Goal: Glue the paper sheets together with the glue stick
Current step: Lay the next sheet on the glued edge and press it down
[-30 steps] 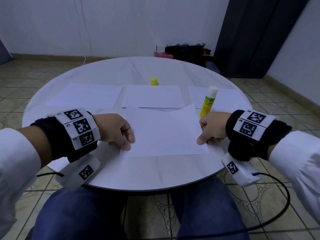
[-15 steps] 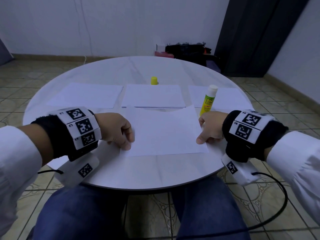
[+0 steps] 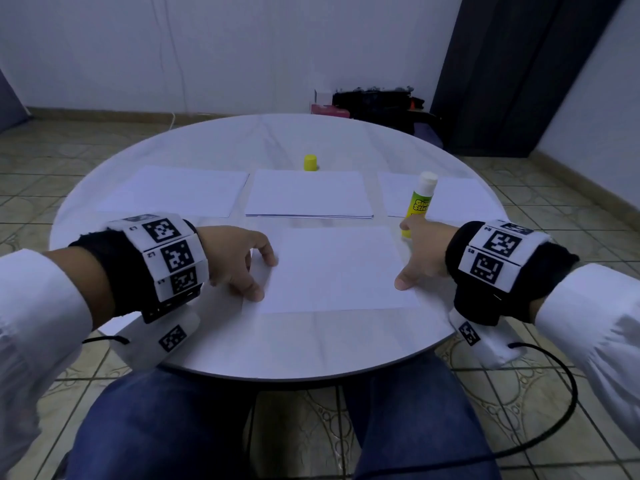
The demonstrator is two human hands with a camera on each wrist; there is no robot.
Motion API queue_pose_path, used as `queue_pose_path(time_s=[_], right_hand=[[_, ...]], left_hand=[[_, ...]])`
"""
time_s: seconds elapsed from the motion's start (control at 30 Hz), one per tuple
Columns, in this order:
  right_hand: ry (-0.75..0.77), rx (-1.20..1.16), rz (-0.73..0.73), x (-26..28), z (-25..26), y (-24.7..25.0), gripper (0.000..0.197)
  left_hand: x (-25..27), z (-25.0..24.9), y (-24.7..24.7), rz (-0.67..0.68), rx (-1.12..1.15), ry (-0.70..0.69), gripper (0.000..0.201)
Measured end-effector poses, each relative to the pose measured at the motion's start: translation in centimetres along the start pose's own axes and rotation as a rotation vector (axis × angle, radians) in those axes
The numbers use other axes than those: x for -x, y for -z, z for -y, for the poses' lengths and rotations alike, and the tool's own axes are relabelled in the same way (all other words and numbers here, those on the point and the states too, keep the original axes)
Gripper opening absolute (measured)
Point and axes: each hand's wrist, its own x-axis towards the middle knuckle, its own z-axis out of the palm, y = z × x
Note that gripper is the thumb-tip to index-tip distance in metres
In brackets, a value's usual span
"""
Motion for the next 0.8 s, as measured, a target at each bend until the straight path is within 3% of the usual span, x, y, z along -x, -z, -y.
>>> queue_pose_path(time_s=[0.1, 0.27, 0.37, 0.47, 0.67, 0.8], right_hand=[[0.094, 0.052, -0.01, 0.2, 1.1, 0.7, 0.093], [0.379, 0.124, 0.023, -0.2, 6.5, 0.9, 0.089], [0.47, 0.206, 0.074, -1.4, 9.0, 0.3, 0.082], [0.501, 0.176, 0.12, -2.4, 8.0, -0.1, 0.073], [0.398, 0.234, 0.216, -2.6, 1.4, 0.5, 0.115], [0.342, 0.237, 0.248, -3.0, -1.3, 0.4, 0.124]], left_hand=[[-0.1, -0.1, 0.1, 0.02, -0.11, 0.033, 0.066], [-0.4, -0.4, 0.1, 0.035, -0.19, 0.093, 0.083], [-0.7, -0.2, 0.3, 0.052, -0.208, 0.114, 0.091], [-0.9, -0.1, 0.4, 0.063, -0.208, 0.118, 0.094], [-1.0, -0.4, 0.9, 0.074, -0.225, 0.131, 0.095], [-0.8, -1.8, 1.7, 0.087, -0.352, 0.147, 0.096]])
